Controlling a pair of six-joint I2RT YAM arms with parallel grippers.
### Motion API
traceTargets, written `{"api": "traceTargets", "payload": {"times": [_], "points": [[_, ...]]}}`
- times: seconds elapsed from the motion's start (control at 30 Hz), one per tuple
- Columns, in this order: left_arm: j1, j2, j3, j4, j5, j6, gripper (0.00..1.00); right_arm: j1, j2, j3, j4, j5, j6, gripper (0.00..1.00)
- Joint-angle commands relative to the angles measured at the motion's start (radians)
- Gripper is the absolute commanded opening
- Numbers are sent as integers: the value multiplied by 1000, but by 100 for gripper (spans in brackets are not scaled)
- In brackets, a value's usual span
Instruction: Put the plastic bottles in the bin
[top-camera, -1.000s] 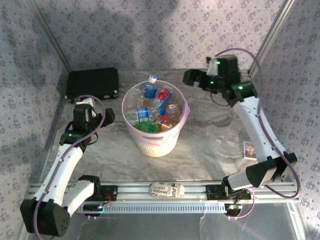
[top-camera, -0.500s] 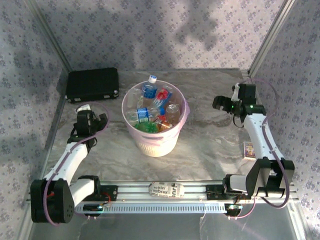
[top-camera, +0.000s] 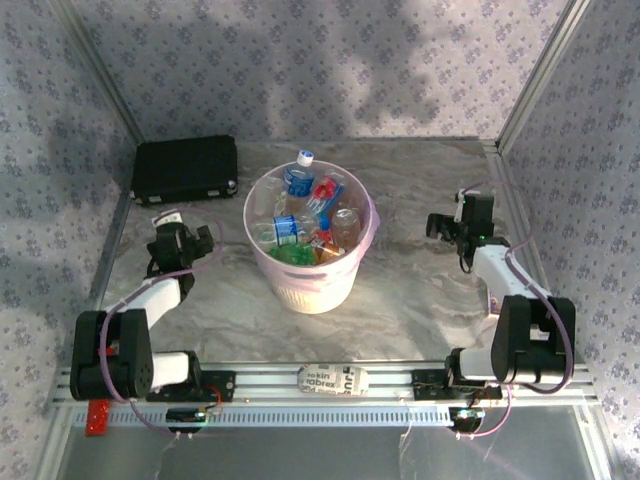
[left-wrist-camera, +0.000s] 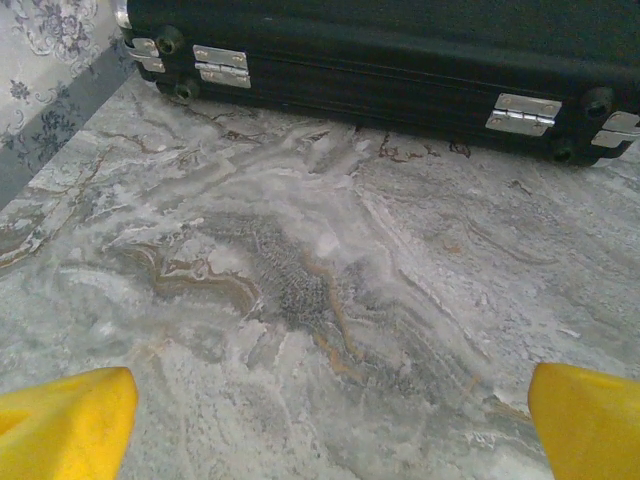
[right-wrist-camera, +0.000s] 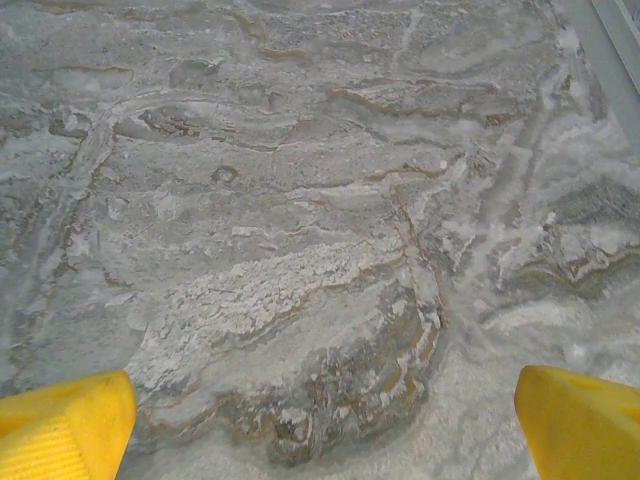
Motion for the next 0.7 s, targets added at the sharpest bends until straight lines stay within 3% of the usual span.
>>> {"api": "traceTargets", "payload": {"times": [0.0,0.3,0.43,0.53,0.6,0.67], "points": [[12,60,1,143,19,37,100,18,34,-60,223,42,-55,99],[41,148,-29,340,24,48,100,97,135,-172,525,150,-110,99],[40,142,-31,329,46,60,100,111,139,-220,616,145,-131,99],[9,166,-78,436,57,100,100,83,118,-322,782,110,-108,99],[-10,281,-100,633,48,136,100,62,179,-374,918,91,-89,99],[-23,230,-51,444,32,132,100,57,156,-354,836,82,-80,99]]}}
